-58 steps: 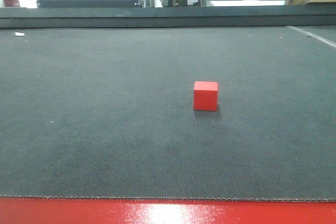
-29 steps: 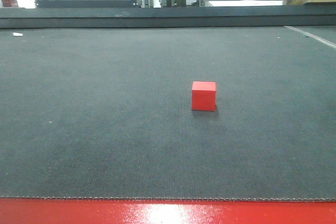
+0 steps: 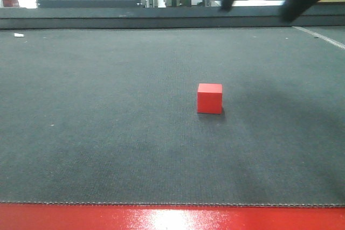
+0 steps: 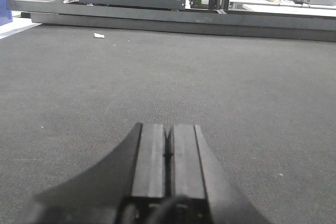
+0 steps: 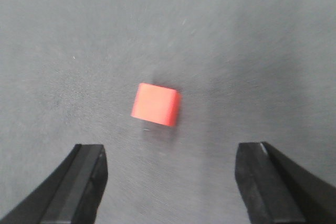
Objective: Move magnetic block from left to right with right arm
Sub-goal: 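Lower the open right gripper around the red cube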
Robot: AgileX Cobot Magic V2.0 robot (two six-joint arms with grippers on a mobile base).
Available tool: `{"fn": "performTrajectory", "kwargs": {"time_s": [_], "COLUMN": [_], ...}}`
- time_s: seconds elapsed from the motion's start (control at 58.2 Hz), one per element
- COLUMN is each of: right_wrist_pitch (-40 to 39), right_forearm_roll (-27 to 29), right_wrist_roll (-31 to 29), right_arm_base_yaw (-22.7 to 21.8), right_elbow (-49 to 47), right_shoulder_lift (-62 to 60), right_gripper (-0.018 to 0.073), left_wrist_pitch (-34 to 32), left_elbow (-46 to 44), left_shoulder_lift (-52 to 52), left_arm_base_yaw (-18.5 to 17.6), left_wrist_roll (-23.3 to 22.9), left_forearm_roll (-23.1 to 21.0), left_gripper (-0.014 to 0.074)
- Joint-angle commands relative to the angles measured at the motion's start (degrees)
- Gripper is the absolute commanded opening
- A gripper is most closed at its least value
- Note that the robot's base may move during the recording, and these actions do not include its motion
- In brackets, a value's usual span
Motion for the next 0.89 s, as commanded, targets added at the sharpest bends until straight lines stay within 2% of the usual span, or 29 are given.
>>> {"fn": "performTrajectory", "kwargs": {"time_s": [0.0,0.155,0.378,0.755,0.876], "right_wrist_pitch": [0.3,3.3,7.8,7.1,5.2], "right_forearm_roll": [-2.9,-2.8,-3.0,-4.0,-4.0], "right_wrist_roll": [4.0,4.8,4.9,6.4,6.4], "right_arm_base_yaw": [1.9,3.5,3.5,1.7,1.4], "right_elbow": [-6.3,-12.0,-17.2,-18.7,-18.7], "right_shoulder_lift": [3.0,11.0,19.4,25.4,26.1], "right_gripper": [0.0603,0.0603,0.0603,0.0599,0.0539], "left_wrist_pitch": [-4.8,-4.8,-4.8,-4.8,-4.8], "left_elbow": [0.3,0.3,0.3,0.3,0.3], "left_shoulder_lift": [-0.7,-0.7,-0.7,-0.7,-0.7], "left_arm_base_yaw": [-0.3,-0.3,-0.3,-0.3,-0.3], "left_wrist_roll": [-0.3,-0.3,-0.3,-0.3,-0.3], "left_forearm_roll": [-0.3,-0.3,-0.3,-0.3,-0.3], "left_gripper": [-0.0126,-0.0126,-0.0126,-0.0126,-0.0126]}}
